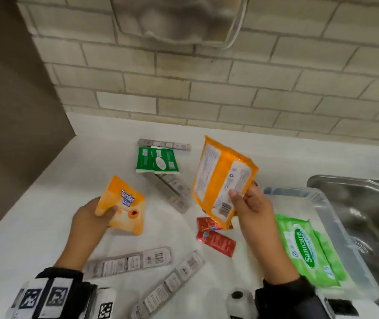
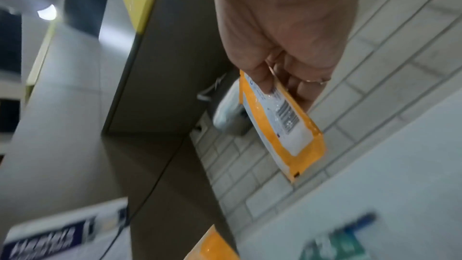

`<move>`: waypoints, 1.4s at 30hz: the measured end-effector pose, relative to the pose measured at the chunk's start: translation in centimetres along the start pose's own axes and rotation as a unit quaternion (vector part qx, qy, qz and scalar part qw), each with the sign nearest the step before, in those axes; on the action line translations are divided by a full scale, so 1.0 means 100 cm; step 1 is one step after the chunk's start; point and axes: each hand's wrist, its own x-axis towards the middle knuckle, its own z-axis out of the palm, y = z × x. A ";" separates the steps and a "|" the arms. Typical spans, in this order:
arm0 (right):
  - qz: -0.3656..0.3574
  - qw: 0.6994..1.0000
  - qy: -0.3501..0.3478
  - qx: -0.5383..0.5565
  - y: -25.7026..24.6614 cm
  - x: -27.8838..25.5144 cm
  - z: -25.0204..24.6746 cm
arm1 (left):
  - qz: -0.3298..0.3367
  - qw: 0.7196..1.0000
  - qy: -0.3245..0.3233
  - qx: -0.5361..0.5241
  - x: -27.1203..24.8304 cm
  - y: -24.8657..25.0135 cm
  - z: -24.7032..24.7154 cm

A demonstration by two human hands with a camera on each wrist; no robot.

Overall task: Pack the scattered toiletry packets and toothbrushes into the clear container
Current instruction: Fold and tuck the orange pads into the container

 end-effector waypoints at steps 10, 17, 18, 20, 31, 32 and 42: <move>-0.070 0.947 0.309 -0.047 0.000 -0.028 -0.165 | 0.187 0.969 -0.056 -0.151 -0.039 0.134 0.022; 0.095 0.925 0.264 -0.255 0.051 -0.061 -0.173 | 0.291 0.928 -0.150 -0.178 -0.056 0.185 0.068; 0.124 0.922 0.228 -0.288 0.063 -0.063 -0.176 | 0.303 0.923 -0.159 -0.178 -0.060 0.192 0.075; 0.170 0.886 0.171 -0.397 0.077 -0.065 -0.179 | 0.323 0.915 -0.170 -0.173 -0.067 0.203 0.089; -0.007 0.941 0.183 -0.283 -0.003 -0.063 -0.216 | 0.426 0.850 -0.293 -0.102 -0.113 0.249 0.149; -0.057 0.949 0.141 -0.275 -0.014 -0.062 -0.219 | 0.452 0.831 -0.311 -0.089 -0.119 0.257 0.153; -0.053 0.936 0.313 -0.151 -0.019 -0.043 -0.234 | 0.386 0.876 -0.284 -0.063 -0.152 0.268 0.215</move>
